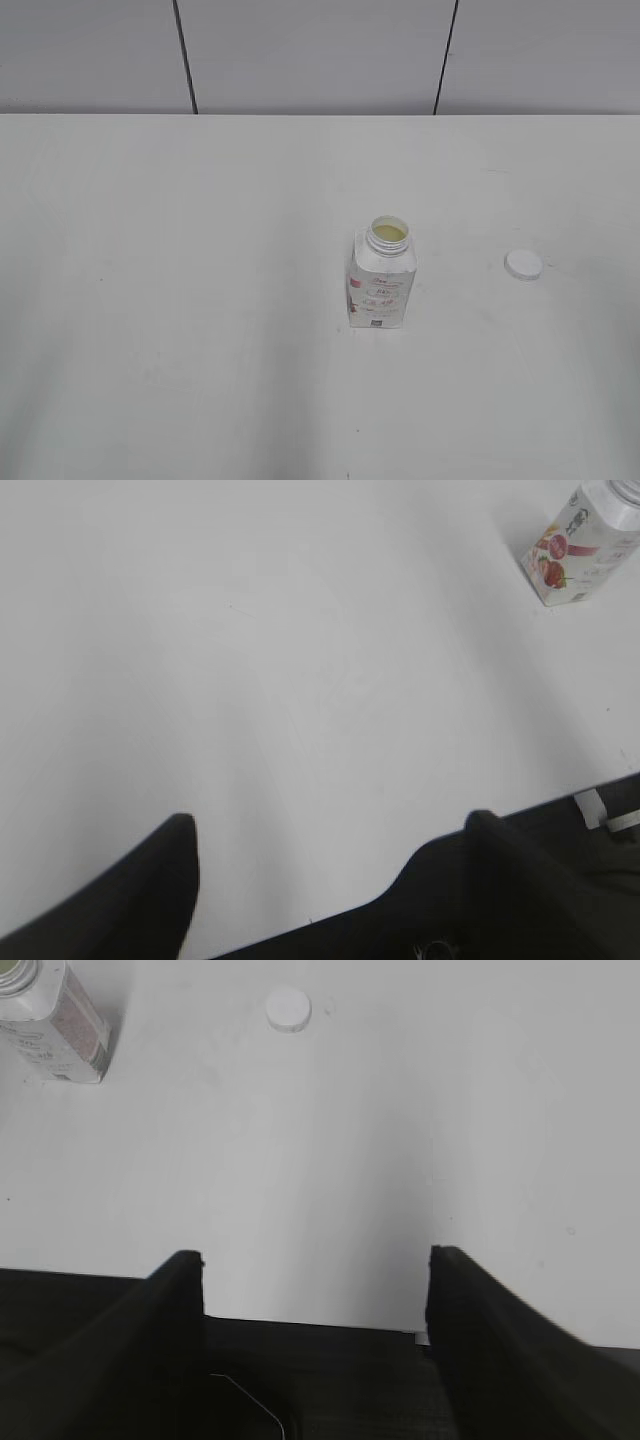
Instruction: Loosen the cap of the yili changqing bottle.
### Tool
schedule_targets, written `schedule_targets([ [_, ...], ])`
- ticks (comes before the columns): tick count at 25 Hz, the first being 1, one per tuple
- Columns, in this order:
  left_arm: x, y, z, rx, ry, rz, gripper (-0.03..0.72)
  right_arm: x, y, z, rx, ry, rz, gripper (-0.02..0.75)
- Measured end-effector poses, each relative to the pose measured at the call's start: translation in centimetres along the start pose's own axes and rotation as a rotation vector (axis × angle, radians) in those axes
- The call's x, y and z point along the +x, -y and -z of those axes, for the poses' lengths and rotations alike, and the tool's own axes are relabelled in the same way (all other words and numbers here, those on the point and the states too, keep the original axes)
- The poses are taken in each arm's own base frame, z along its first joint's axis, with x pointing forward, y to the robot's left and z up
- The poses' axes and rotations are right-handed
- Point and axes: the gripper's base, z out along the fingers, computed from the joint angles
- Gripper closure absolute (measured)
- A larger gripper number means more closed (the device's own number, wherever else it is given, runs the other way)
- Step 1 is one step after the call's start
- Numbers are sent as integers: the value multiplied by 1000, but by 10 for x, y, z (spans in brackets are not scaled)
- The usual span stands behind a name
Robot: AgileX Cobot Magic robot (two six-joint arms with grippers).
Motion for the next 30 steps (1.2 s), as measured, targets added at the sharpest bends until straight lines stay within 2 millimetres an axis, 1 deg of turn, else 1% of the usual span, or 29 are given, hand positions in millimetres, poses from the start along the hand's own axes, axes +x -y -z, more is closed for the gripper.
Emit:
schedule_targets([
  [4, 3, 0, 5, 2, 36, 0, 189, 11, -1, 5, 2, 36, 2, 191],
  [10, 10, 2, 16, 15, 120, 2, 189, 34, -3, 13, 6, 113, 5, 191],
  [13, 15, 2, 23, 21, 171, 2, 189, 47, -4, 11, 0, 136, 3, 191],
  [19, 25, 2, 35, 25, 271, -2, 189, 71, -8, 0, -26, 148, -4, 191],
  [26, 26, 3, 34, 27, 268, -1, 189, 85, -9, 7, -25, 236, 1, 191],
  [30, 26, 3, 34, 27, 269, -1, 189, 90, -9, 8, -14, 267, 4, 191],
])
